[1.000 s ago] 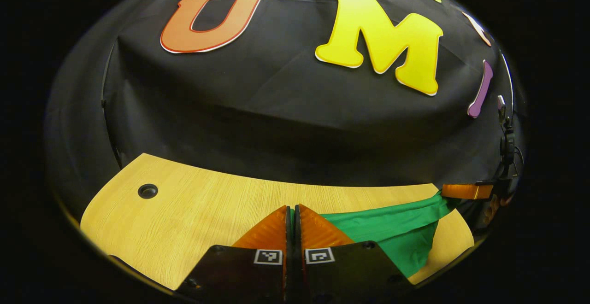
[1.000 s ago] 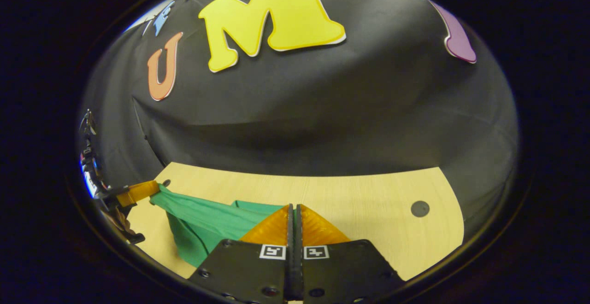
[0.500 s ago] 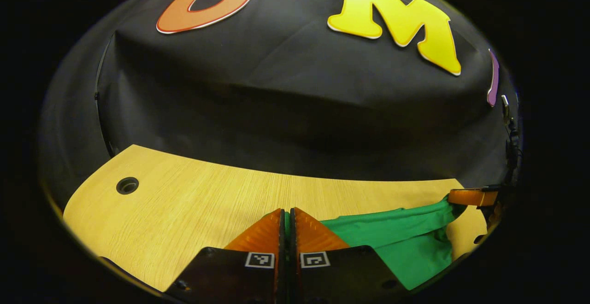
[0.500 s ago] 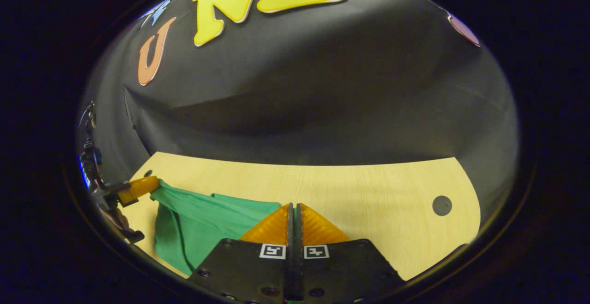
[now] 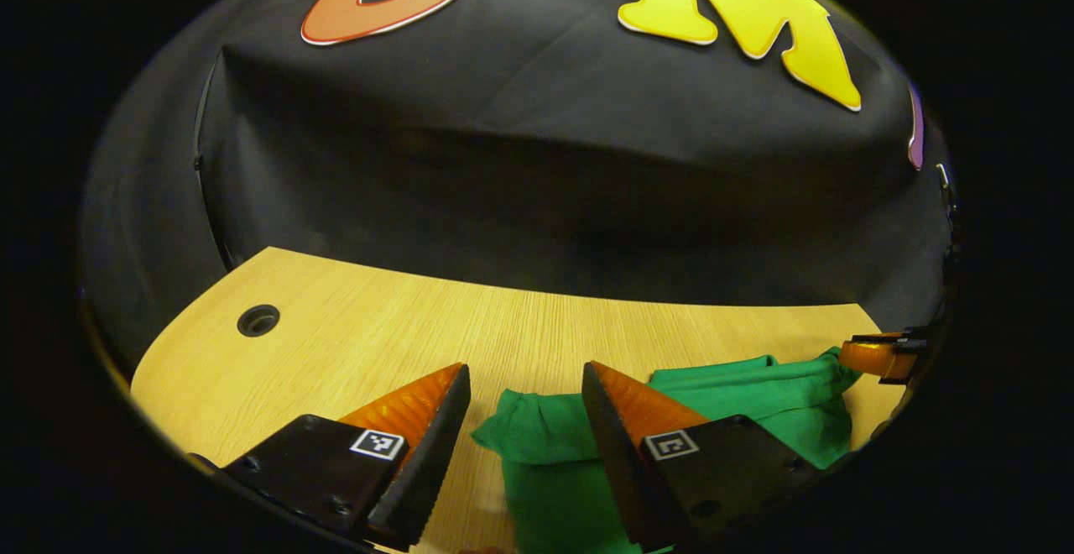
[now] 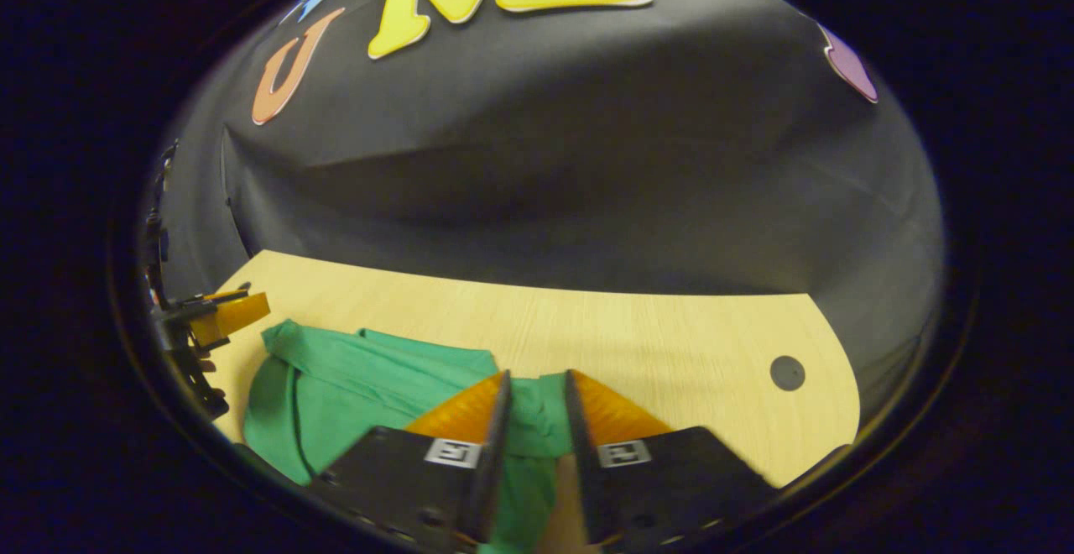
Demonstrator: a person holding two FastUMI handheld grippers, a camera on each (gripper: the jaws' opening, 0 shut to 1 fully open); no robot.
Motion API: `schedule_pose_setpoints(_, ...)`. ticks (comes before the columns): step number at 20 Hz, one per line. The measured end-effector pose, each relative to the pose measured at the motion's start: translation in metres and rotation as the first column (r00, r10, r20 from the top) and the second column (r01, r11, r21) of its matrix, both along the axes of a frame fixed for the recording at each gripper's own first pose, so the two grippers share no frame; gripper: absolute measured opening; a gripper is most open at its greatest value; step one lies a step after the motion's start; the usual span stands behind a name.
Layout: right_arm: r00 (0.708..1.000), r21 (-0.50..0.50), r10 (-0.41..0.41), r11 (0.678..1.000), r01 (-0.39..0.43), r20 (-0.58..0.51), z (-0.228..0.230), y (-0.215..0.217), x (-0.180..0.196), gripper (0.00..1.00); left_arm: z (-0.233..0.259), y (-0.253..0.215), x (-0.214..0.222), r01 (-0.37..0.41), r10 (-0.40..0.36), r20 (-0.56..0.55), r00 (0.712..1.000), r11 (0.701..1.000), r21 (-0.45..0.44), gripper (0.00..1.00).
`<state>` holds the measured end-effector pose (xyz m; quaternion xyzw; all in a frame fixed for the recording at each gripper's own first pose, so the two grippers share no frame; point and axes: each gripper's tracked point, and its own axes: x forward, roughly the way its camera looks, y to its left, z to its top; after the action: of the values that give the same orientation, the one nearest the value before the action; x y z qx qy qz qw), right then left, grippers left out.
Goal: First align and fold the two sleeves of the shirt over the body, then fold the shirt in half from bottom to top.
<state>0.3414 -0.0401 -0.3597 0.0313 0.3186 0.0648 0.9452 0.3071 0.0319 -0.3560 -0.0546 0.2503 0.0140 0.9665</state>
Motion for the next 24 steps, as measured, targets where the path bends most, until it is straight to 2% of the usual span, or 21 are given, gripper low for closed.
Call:
schedule_pose_setpoints(1, 1.000, -0.001, -0.012, 1.000, 0.012, 0.013, 0.011, -0.001, -0.005, 0.49, 0.012, 0.001, -0.003, -0.001, 0.001, 0.018, 1.000, 1.000, 0.009, 1.00)
schedule_pose_setpoints(3, 0.998, -0.001, -0.027, 1.000, 0.027, 0.061, 0.039, -0.002, -0.017, 0.89, 0.040, -0.001, -0.012, 0.004, -0.005, 0.062, 0.998, 1.000, 0.017, 1.00)
schedule_pose_setpoints(4, 0.996, -0.003, -0.035, 0.999, 0.035, 0.087, 0.053, -0.002, -0.026, 0.96, 0.056, -0.001, -0.019, 0.002, -0.004, 0.085, 0.996, 1.000, 0.022, 1.00)
schedule_pose_setpoints(7, 0.985, -0.004, -0.057, 0.998, 0.058, 0.165, 0.107, -0.002, -0.063, 0.97, 0.109, -0.001, -0.049, -0.003, -0.001, 0.144, 0.990, 1.000, 0.028, 1.00)
schedule_pose_setpoints(10, 0.968, 0.001, -0.071, 0.997, 0.073, 0.240, 0.166, 0.001, -0.115, 0.96, 0.173, -0.005, -0.095, -0.009, 0.000, 0.216, 0.976, 0.999, 0.038, 1.00)
schedule_pose_setpoints(14, 0.936, -0.007, -0.084, 0.996, 0.092, 0.341, 0.243, 0.003, -0.198, 0.96, 0.252, -0.014, -0.178, 0.001, -0.019, 0.290, 0.957, 0.998, 0.063, 1.00)
schedule_pose_setpoints(15, 0.925, -0.014, -0.085, 0.995, 0.098, 0.369, 0.261, 0.004, -0.219, 0.92, 0.270, -0.017, -0.200, 0.003, -0.026, 0.307, 0.951, 0.997, 0.074, 1.00)
schedule_pose_setpoints(16, 0.914, -0.021, -0.085, 0.995, 0.101, 0.396, 0.278, 0.003, -0.242, 0.96, 0.286, -0.021, -0.220, 0.006, -0.033, 0.327, 0.944, 0.997, 0.082, 1.00)
schedule_pose_setpoints(17, 0.903, -0.022, -0.087, 0.994, 0.106, 0.421, 0.292, 0.004, -0.263, 0.96, 0.302, -0.026, -0.242, 0.010, -0.040, 0.345, 0.938, 0.996, 0.089, 1.00)
schedule_pose_setpoints(18, 0.891, -0.020, -0.093, 0.993, 0.114, 0.445, 0.306, 0.005, -0.284, 0.92, 0.314, -0.029, -0.262, 0.014, -0.046, 0.359, 0.932, 0.996, 0.092, 1.00)
schedule_pose_setpoints(20, 0.873, -0.016, -0.101, 0.992, 0.124, 0.477, 0.327, 0.006, -0.322, 0.92, 0.332, -0.037, -0.298, 0.019, -0.052, 0.375, 0.926, 0.996, 0.089, 1.00)
schedule_pose_setpoints(21, 0.869, -0.017, -0.104, 0.992, 0.128, 0.485, 0.334, 0.005, -0.338, 0.96, 0.339, -0.042, -0.314, 0.022, -0.053, 0.379, 0.924, 0.996, 0.085, 1.00)
schedule_pose_setpoints(23, 0.860, -0.015, -0.113, 0.990, 0.139, 0.497, 0.346, 0.005, -0.365, 0.93, 0.351, -0.049, -0.339, 0.025, -0.048, 0.386, 0.921, 0.998, 0.065, 1.00)
schedule_pose_setpoints(24, 0.858, -0.008, -0.121, 0.989, 0.145, 0.500, 0.351, 0.004, -0.375, 0.95, 0.358, -0.051, -0.350, 0.023, -0.046, 0.391, 0.919, 0.998, 0.064, 1.00)
